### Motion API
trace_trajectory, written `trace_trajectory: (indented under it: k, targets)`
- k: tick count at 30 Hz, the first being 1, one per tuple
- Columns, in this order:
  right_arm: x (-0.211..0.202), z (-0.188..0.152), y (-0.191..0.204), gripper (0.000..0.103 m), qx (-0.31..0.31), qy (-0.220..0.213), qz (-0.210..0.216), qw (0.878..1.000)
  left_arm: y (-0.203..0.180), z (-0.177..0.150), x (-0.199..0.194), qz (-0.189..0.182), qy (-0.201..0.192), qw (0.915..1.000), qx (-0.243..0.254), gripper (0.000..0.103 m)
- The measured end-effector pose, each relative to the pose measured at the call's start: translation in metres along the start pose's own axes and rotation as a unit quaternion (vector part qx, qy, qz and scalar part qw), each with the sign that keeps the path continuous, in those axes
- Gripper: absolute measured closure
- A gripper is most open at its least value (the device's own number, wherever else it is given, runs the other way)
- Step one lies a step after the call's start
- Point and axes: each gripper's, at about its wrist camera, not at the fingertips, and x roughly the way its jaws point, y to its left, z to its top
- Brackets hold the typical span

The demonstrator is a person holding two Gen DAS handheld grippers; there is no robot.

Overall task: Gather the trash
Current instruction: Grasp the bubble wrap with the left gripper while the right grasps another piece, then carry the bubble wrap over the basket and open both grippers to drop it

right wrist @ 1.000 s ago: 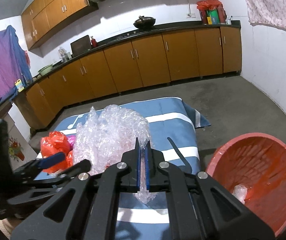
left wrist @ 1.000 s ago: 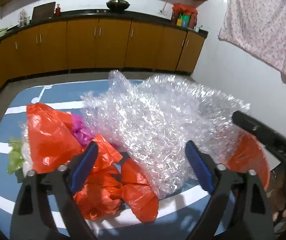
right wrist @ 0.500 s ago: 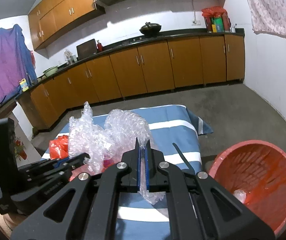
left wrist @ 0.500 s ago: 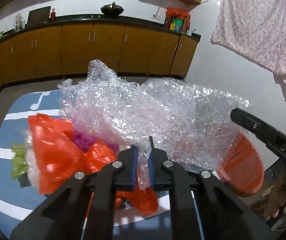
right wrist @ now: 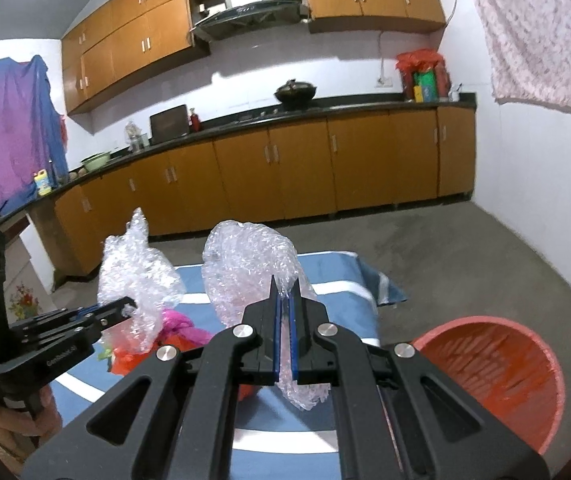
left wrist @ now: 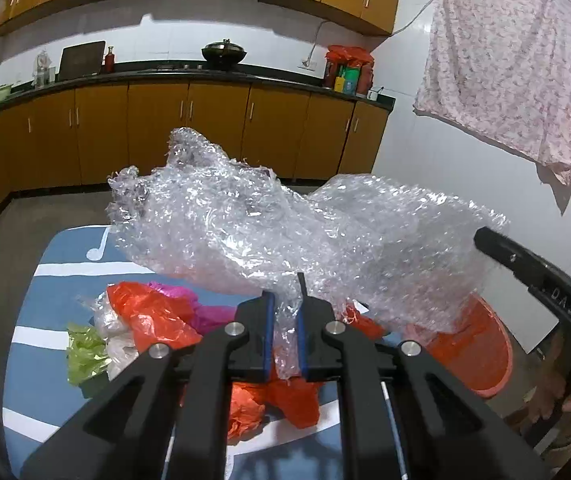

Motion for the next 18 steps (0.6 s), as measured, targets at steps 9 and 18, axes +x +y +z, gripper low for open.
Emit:
trace_trajectory:
  k: [9,18]
  targets:
    - [-0.028,-0.008,-0.035,0.099,0.003,-0.019,-0.077,0.997,-0.039,0.001,0.001,-0.029,0.004,0.9992,0.028,0.092]
    - [-0.064,-0.029,-0.089,0.099,0.031,-0.027,-0.166,0.985,-0.109,-0.011,0.02,-0.094,0.025,0.9928,0.069,0.092]
